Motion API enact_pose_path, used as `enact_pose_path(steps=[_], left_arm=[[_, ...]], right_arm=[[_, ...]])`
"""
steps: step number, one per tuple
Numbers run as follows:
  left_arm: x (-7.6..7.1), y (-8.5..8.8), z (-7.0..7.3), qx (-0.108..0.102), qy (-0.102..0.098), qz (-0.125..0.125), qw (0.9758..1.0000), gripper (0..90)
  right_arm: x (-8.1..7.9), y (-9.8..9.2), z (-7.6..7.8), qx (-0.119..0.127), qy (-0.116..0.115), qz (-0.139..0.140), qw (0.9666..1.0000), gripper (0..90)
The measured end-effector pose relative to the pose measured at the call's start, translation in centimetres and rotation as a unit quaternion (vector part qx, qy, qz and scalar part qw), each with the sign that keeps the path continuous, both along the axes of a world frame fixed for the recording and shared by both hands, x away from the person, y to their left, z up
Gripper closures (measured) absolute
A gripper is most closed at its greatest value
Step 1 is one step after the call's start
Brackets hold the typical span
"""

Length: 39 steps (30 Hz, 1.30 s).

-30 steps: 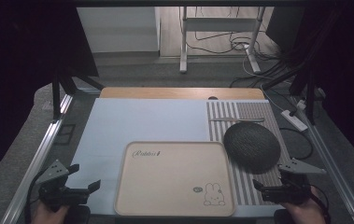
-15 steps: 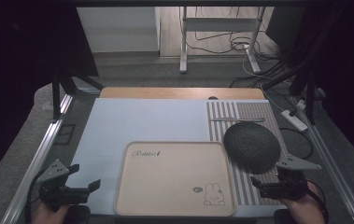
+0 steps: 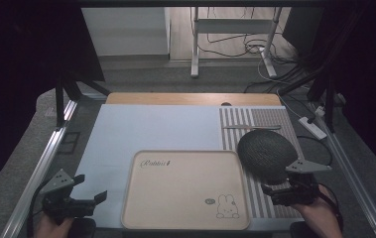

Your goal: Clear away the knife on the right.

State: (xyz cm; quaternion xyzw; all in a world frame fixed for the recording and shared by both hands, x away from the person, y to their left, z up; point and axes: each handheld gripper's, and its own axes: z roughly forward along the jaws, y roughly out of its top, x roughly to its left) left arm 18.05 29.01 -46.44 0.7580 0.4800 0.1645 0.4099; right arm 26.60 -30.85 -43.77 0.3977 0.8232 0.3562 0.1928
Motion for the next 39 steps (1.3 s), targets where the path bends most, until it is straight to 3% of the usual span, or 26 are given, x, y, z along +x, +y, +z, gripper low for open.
enact_pose_path(steps=[5, 27, 33, 39], left_arm=[[0.0, 0.0, 0.0, 0.000, 0.000, 0.000, 1.0000, 1.2], [0.0, 0.1, 0.0, -0.005, 0.001, -0.001, 1.0000, 1.2], [0.0, 0.1, 0.0, -0.006, 0.001, -0.001, 1.0000, 1.2], [0.0, 0.2, 0.0, -0.007, 0.001, -0.001, 1.0000, 1.2]], right_arm=[[0.9, 0.3, 0.1, 0.005, -0.008, 0.003, 1.0000, 0.0], [4.9, 1.4, -0.5, -0.001, 0.007, 0.016, 0.9998, 0.0], [6.3, 1.6, -0.6, 0.024, 0.016, 0.016, 0.9995, 0.0], [7.5, 1.8, -0.7, 0.022, 0.011, 0.014, 0.9996, 0.0]])
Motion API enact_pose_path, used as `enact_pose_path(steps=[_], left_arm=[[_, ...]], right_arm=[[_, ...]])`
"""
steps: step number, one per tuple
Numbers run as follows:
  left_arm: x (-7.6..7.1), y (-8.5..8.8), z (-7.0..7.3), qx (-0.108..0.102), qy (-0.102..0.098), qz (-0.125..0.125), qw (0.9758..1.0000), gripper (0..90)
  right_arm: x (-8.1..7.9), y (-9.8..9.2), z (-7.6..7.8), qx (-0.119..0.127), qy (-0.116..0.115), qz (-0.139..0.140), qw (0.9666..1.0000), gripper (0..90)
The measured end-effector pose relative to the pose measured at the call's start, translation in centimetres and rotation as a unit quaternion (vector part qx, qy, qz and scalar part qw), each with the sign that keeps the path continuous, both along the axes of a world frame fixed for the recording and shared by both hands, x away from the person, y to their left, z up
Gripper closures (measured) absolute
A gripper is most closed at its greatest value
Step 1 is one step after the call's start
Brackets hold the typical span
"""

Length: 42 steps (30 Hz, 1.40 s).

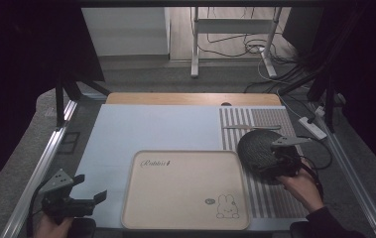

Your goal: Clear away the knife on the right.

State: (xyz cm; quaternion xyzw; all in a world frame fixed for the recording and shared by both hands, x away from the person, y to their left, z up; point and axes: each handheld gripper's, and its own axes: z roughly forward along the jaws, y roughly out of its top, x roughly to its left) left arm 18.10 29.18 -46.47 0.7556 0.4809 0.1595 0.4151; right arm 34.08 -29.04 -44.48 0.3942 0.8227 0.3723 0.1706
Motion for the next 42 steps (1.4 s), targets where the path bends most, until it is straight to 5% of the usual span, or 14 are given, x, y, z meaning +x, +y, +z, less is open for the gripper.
enact_pose_path(steps=[22, 42], left_arm=[[0.0, 0.1, 0.0, -0.002, -0.001, 0.000, 1.0000, 1.2], [0.0, 0.1, 0.0, -0.004, -0.002, -0.003, 1.0000, 1.2]], right_arm=[[5.2, 1.2, -0.6, -0.025, 0.016, -0.046, 0.9985, 0.0], [10.7, 2.3, -2.7, -0.083, 0.034, -0.055, 0.9944, 1.5]])
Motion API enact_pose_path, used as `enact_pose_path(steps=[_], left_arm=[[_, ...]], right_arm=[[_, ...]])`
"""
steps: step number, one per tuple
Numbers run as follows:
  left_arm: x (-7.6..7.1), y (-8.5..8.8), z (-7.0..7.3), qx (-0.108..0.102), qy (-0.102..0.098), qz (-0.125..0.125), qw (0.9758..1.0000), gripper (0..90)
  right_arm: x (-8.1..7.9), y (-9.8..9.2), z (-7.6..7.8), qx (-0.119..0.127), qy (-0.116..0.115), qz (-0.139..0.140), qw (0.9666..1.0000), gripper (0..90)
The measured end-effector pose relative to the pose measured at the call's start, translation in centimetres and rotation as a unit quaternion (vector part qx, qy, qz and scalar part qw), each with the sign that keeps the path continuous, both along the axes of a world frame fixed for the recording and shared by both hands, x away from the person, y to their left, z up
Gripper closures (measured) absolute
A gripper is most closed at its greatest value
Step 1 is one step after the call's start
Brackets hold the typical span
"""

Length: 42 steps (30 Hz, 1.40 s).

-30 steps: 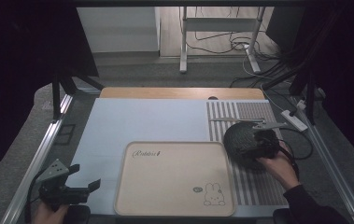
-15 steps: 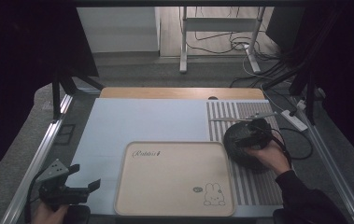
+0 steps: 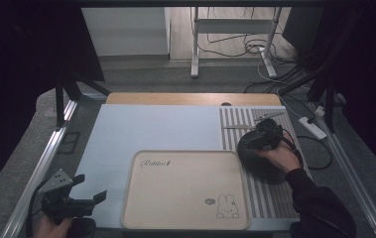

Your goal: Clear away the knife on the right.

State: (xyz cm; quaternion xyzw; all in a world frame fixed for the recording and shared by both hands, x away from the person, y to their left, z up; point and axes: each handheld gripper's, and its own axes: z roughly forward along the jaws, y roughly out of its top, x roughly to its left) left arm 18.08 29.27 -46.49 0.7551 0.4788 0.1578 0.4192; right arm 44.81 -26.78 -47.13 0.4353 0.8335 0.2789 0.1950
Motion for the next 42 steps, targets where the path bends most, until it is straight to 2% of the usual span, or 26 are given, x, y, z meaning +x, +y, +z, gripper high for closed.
enact_pose_path(steps=[4, 8, 11, 15, 18, 20, 26, 29, 32, 34, 42], left_arm=[[0.0, 0.0, 0.0, 0.000, 0.000, 0.000, 1.0000, 1.2], [0.0, 0.0, 0.0, 0.000, 0.000, -0.001, 1.0000, 1.2], [0.0, 0.0, 0.0, 0.000, 0.000, -0.001, 1.0000, 1.3], [0.0, 0.0, 0.0, -0.001, 0.000, -0.001, 1.0000, 1.3], [0.0, 0.0, 0.0, -0.001, 0.000, -0.001, 1.0000, 1.3], [0.0, 0.0, 0.0, -0.001, 0.000, -0.001, 1.0000, 1.3], [0.0, 0.1, 0.0, -0.002, 0.000, -0.001, 1.0000, 1.3], [0.0, 0.1, 0.0, -0.002, 0.000, -0.002, 1.0000, 1.3], [0.0, 0.0, 0.0, -0.001, 0.001, -0.003, 1.0000, 1.3], [0.0, 0.0, 0.0, 0.001, 0.000, -0.003, 1.0000, 1.3], [0.1, 0.0, 0.0, 0.001, 0.001, -0.004, 1.0000, 1.3]], right_arm=[[0.7, -0.1, -0.1, -0.011, 0.007, 0.008, 0.9999, 12.9], [1.3, -0.2, 0.2, -0.007, 0.008, 0.017, 0.9998, 30.7], [2.0, -0.1, 0.6, -0.002, 0.011, 0.022, 0.9997, 47.8], [3.1, 0.1, 0.7, 0.005, 0.027, 0.031, 0.9991, 69.1], [4.3, 0.4, 0.4, 0.002, 0.051, 0.041, 0.9979, 83.2], [5.1, 0.7, 0.1, 0.000, 0.056, 0.048, 0.9973, 89.6], [7.2, 1.7, -1.4, -0.010, 0.079, 0.062, 0.9949, 89.8], [8.1, 2.1, -2.3, -0.030, 0.095, 0.073, 0.9924, 89.8], [8.7, 2.0, -3.1, -0.039, 0.100, 0.068, 0.9919, 89.8], [9.2, 1.5, -3.1, -0.028, 0.097, 0.059, 0.9931, 89.8], [11.2, 0.3, -3.1, -0.032, 0.084, 0.032, 0.9954, 89.9]])
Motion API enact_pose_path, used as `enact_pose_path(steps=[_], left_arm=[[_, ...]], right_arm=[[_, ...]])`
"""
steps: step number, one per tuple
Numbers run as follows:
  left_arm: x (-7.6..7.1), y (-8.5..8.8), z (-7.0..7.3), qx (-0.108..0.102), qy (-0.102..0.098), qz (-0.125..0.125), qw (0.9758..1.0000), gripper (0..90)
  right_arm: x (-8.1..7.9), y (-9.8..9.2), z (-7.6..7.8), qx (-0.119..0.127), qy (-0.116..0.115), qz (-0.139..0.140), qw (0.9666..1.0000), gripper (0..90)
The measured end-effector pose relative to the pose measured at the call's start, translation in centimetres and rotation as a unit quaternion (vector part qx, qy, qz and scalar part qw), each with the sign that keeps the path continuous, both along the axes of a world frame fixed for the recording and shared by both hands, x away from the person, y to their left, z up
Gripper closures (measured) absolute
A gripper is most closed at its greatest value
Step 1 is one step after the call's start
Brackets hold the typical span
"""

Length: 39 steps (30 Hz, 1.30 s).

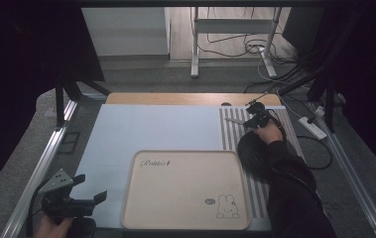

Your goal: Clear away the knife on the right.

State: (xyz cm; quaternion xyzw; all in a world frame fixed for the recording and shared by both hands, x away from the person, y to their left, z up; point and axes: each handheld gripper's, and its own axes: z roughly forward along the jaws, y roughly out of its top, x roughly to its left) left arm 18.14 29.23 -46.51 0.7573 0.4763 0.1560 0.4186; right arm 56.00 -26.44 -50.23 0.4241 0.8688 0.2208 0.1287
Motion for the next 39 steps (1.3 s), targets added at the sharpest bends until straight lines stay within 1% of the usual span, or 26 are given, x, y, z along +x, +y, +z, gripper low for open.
enact_pose_path(steps=[3, 5, 8, 9, 10, 13, 16, 18, 20, 23, 24, 25, 26, 27, 28, 30, 31, 32, 34, 35, 38, 39], left_arm=[[0.0, 0.0, 0.0, 0.000, 0.000, 0.000, 1.0000, 1.3], [0.0, 0.0, 0.0, 0.000, 0.000, 0.000, 1.0000, 1.3], [0.0, 0.0, 0.0, 0.000, 0.000, 0.000, 1.0000, 1.3], [0.0, 0.0, 0.0, 0.001, 0.000, 0.000, 1.0000, 1.3], [0.0, 0.0, 0.0, 0.001, 0.000, 0.000, 1.0000, 1.3], [0.0, 0.0, 0.0, 0.003, 0.000, -0.001, 1.0000, 1.4], [0.0, 0.0, 0.0, 0.002, 0.000, -0.001, 1.0000, 1.4], [0.0, -0.1, 0.0, 0.002, 0.000, -0.001, 1.0000, 1.4], [0.0, -0.1, 0.0, 0.004, 0.000, -0.001, 1.0000, 1.4], [0.0, 0.0, 0.0, 0.002, 0.000, -0.001, 1.0000, 1.4], [0.0, 0.0, 0.0, 0.002, 0.000, -0.001, 1.0000, 1.4], [0.0, 0.0, 0.0, 0.001, 0.000, -0.001, 1.0000, 1.4], [0.0, 0.0, 0.0, 0.002, 0.000, -0.001, 1.0000, 1.4], [0.0, -0.1, 0.0, 0.003, -0.001, -0.001, 1.0000, 1.4], [0.0, -0.1, 0.0, 0.004, -0.001, -0.001, 1.0000, 1.4], [0.0, -0.1, 0.0, 0.005, 0.000, -0.001, 1.0000, 1.4], [0.0, -0.1, 0.0, 0.004, 0.000, -0.001, 1.0000, 1.4], [0.0, -0.1, 0.0, 0.003, 0.000, -0.001, 1.0000, 1.4], [0.0, -0.1, 0.0, 0.003, 0.000, -0.001, 1.0000, 1.4], [0.0, -0.1, 0.0, 0.003, 0.000, -0.001, 1.0000, 1.4], [0.0, -0.1, 0.0, 0.004, -0.001, -0.001, 1.0000, 1.4], [0.0, -0.1, 0.0, 0.004, -0.001, -0.001, 1.0000, 1.4]], right_arm=[[0.7, -0.5, 0.0, -0.004, -0.004, -0.014, 0.9999, 89.9], [1.0, -0.9, 0.0, 0.001, -0.003, -0.028, 0.9996, 89.9], [1.4, -1.6, 0.1, 0.004, -0.003, -0.054, 0.9985, 89.9], [1.5, -1.8, 0.1, 0.002, -0.005, -0.063, 0.9980, 89.9], [1.5, -2.1, 0.1, 0.009, -0.005, -0.071, 0.9974, 89.9], [1.6, -2.7, 0.1, 0.003, -0.008, -0.087, 0.9962, 89.9], [1.5, -2.9, 0.1, 0.003, -0.010, -0.090, 0.9959, 89.9], [1.5, -3.0, 0.3, 0.003, -0.007, -0.087, 0.9962, 89.7], [1.4, -3.1, 0.9, 0.019, -0.014, -0.089, 0.9957, 89.3], [1.2, -3.5, 2.1, 0.049, -0.019, -0.098, 0.9938, 72.9], [1.2, -3.6, 2.4, 0.061, -0.015, -0.098, 0.9932, 64.9], [1.2, -3.8, 2.6, 0.064, -0.007, -0.101, 0.9928, 56.4], [1.2, -3.9, 2.6, 0.062, 0.003, -0.101, 0.9929, 50.3], [1.2, -4.0, 2.5, 0.053, 0.004, -0.099, 0.9937, 43.7], [1.2, -4.1, 2.5, 0.040, 0.002, -0.101, 0.9941, 36.6], [1.2, -4.4, 2.2, 0.024, -0.002, -0.113, 0.9933, 24.8], [1.2, -4.6, 2.1, 0.017, -0.006, -0.116, 0.9930, 17.3], [1.2, -4.6, 1.9, 0.009, -0.008, -0.120, 0.9927, 11.7], [1.3, -4.8, 1.6, -0.004, -0.002, -0.134, 0.9909, 3.2], [1.3, -4.9, 1.4, -0.007, 0.003, -0.140, 0.9901, 2.5], [1.3, -5.3, 0.8, -0.012, 0.024, -0.144, 0.9892, 3.0], [1.3, -5.4, 0.7, -0.016, 0.029, -0.143, 0.9892, 5.9]])
